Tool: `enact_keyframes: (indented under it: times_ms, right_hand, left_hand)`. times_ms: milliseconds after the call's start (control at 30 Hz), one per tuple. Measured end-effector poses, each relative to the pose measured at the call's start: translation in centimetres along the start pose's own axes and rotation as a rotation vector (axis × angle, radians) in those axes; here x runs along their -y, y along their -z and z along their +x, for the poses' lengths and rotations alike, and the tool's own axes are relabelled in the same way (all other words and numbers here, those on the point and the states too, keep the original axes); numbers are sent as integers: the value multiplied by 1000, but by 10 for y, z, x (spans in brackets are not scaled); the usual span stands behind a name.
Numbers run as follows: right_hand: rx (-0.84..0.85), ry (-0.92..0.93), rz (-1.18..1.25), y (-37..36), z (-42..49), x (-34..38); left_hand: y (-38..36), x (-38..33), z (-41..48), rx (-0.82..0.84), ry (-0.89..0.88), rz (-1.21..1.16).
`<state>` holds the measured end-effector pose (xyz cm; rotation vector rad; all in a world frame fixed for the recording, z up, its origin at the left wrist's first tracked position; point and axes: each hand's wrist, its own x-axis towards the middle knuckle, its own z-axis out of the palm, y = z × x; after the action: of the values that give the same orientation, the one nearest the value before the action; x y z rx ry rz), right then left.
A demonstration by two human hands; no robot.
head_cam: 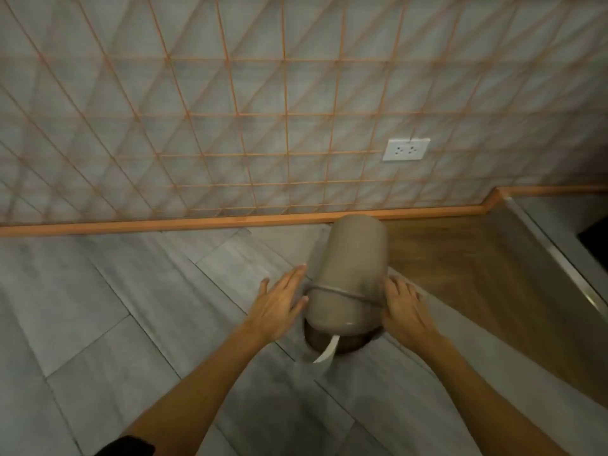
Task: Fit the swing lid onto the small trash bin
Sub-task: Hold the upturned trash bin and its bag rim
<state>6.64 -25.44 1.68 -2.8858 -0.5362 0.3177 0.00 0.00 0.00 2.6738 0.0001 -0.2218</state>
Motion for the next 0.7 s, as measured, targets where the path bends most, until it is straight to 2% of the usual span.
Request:
enact_keyframes:
  times_ms: [133,233,367,467,533,600,700]
  right_hand:
    - [-61,-252,367,-34,-3,-15]
    - [-97,-393,676,-60,-7,-20]
    - [-162,-509,908,-81,-10,-21]
    - [-220,-508,1006,-85,-11,-18]
    - [-264,-495,1026,-88,-14,-18]
    - [-272,-507,1021,-116,-19,-19]
    - [-324,-488,1019,-114,-18,-22]
  left_hand:
    - [-34,7,11,11,227,-534]
    - [-56,4,18,3,357,-760]
    - [-75,11,26,38,407,-941]
    - [-73,13,27,58,395,-988]
    - [-72,15,24,78,344,-981]
    - [-92,30,18,187,330,-971]
    - [-96,32,17,242,312,-987]
